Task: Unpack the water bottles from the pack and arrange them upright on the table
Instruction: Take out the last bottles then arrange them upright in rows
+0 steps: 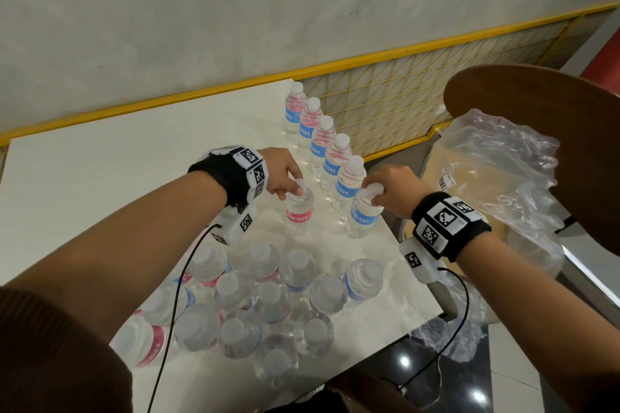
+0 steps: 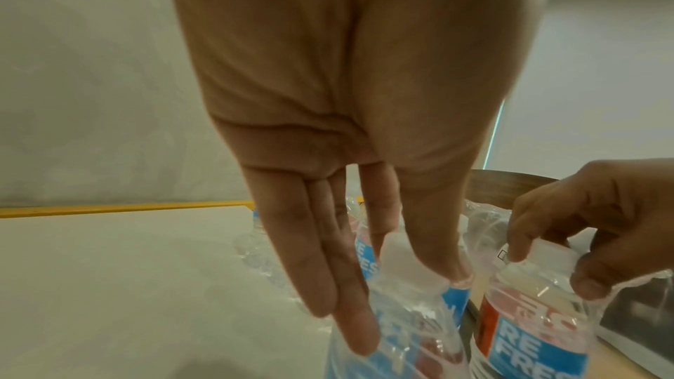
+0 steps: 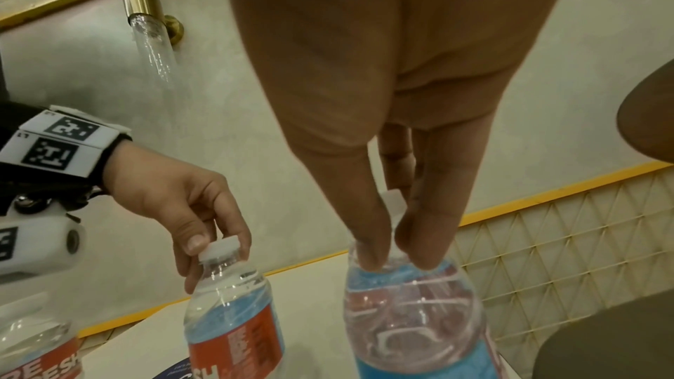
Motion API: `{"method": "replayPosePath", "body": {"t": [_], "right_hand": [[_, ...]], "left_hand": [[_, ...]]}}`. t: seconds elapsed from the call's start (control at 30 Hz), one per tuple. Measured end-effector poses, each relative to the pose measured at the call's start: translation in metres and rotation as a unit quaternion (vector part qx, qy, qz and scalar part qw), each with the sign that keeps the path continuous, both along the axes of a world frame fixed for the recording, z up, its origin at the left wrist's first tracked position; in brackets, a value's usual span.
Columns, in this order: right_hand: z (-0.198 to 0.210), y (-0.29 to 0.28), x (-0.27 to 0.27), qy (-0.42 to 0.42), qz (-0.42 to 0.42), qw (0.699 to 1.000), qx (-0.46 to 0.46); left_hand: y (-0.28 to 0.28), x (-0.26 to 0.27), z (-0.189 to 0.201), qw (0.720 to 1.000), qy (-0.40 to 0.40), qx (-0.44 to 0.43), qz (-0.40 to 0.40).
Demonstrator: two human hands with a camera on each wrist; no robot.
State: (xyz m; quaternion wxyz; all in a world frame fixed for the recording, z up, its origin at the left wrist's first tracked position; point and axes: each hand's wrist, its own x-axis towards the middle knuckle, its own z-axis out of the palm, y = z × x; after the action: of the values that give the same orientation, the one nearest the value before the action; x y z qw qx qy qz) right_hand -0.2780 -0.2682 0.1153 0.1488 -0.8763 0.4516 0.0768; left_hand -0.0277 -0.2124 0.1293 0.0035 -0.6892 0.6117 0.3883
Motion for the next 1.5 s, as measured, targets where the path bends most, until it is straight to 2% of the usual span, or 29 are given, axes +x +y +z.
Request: {"method": "replayPosePath", "body": {"t": [0.2, 0.4, 0.5, 0.6, 0.7, 0.83, 1.1, 1.3, 1.5], "right_hand": [[-0.005, -0.002, 0.005, -0.007, -0.005, 1.0, -0.006], [-0.005, 0.0, 0.006, -0.012, -0.029, 0.999, 0.012], [0.0, 0.013, 0.003, -0.058, -0.04, 0.997, -0.031], [0.016, 0.032, 0.003, -0.109, -0.005, 0.993, -0.051], [0.035, 0.051, 0.004, -0.043, 0.057, 0.996, 0.056], [0.037, 0.072, 0.0, 0.064, 0.118, 0.98, 0.145], [0.029, 0.07, 0.01, 0.089, 0.1, 0.969, 0.206], [0.031, 0.072, 0.017, 0.138, 0.127, 0.953, 0.238], [0.033, 0.072, 0.021, 0.163, 0.158, 0.941, 0.251]], "left_hand": [[0.002, -0.001, -0.001, 1.0, 0.009, -0.006, -0.012], [0.004, -0.009, 0.003, 0.993, -0.061, 0.004, -0.099], [-0.004, -0.006, 0.006, 0.993, -0.067, -0.02, -0.09], [-0.018, 0.006, 0.008, 0.995, -0.071, -0.036, -0.054], [-0.035, 0.023, 0.01, 0.995, -0.089, -0.043, -0.015], [-0.065, 0.049, 0.009, 0.986, -0.147, -0.074, 0.009], [-0.113, 0.072, -0.005, 0.958, -0.25, -0.137, 0.022], [-0.135, 0.062, -0.024, 0.96, -0.219, -0.161, 0.07], [-0.136, 0.06, -0.022, 0.964, -0.181, -0.164, 0.105]]}}
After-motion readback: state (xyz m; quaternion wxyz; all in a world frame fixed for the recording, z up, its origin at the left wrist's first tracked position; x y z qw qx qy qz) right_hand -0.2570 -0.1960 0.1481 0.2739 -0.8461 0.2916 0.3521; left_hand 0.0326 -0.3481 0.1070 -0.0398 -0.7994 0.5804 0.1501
